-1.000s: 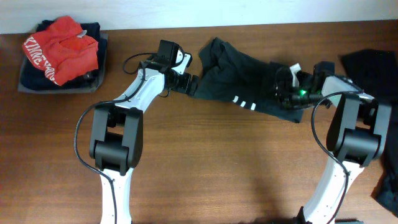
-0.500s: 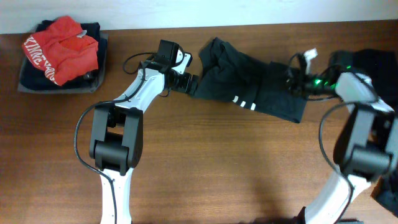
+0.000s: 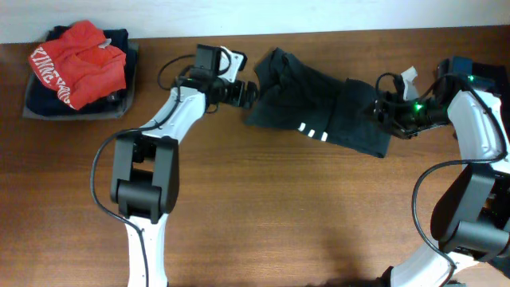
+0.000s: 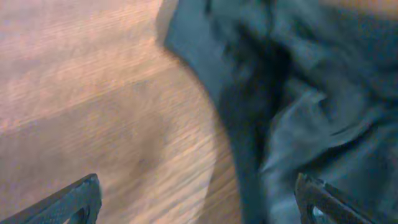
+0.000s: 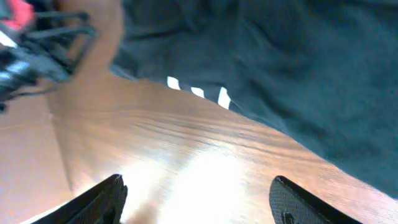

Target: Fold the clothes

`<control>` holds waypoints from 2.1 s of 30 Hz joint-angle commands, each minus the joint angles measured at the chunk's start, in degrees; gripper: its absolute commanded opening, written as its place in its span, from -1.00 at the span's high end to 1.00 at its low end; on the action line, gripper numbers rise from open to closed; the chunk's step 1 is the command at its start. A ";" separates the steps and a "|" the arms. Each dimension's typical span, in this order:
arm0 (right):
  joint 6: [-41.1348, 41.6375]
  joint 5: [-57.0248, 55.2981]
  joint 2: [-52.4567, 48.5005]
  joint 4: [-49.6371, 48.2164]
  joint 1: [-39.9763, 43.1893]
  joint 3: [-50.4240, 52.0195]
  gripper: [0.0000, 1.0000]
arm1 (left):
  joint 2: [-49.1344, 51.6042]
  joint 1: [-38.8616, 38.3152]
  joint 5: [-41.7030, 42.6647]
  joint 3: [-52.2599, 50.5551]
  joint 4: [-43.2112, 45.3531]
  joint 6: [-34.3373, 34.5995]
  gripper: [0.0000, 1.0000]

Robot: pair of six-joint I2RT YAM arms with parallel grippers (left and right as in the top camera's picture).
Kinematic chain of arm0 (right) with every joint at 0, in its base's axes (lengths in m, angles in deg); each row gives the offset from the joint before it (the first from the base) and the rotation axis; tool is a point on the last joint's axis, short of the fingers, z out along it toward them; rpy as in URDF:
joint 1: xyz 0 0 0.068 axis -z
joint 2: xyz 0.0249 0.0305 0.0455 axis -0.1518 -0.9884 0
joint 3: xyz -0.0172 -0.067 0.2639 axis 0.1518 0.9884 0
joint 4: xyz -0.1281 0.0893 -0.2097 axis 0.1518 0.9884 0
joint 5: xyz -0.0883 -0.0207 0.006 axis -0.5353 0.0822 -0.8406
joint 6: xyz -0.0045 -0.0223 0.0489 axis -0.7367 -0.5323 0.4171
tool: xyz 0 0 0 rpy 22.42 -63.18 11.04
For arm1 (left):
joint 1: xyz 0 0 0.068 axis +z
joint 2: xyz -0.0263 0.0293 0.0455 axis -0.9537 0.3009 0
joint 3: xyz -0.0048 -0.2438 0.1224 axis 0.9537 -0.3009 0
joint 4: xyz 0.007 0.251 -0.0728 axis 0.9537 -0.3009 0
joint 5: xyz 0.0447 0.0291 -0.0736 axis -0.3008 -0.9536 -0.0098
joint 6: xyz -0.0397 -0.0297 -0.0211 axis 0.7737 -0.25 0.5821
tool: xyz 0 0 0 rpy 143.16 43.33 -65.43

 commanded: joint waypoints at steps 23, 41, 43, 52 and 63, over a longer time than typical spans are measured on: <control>-0.68 -4.33 -0.31 0.39 -10.78 0.22 -0.56 | 3.34 0.37 15.61 0.52 5.42 12.13 -0.97; -0.44 -7.76 -0.31 -0.24 -11.04 0.22 -0.45 | 7.54 -2.16 13.14 0.50 4.00 12.11 -0.96; -0.46 -7.76 -0.31 -0.46 -11.04 0.22 -0.45 | 8.17 -2.16 13.11 0.50 3.63 12.11 -0.95; -0.44 -7.76 -0.31 -0.63 -11.04 0.22 -0.45 | 8.31 -3.37 13.11 0.50 3.37 12.11 -0.57; -0.48 -7.78 -0.31 -0.59 -11.04 0.22 -0.46 | 8.41 -6.47 11.15 0.35 3.37 12.11 0.18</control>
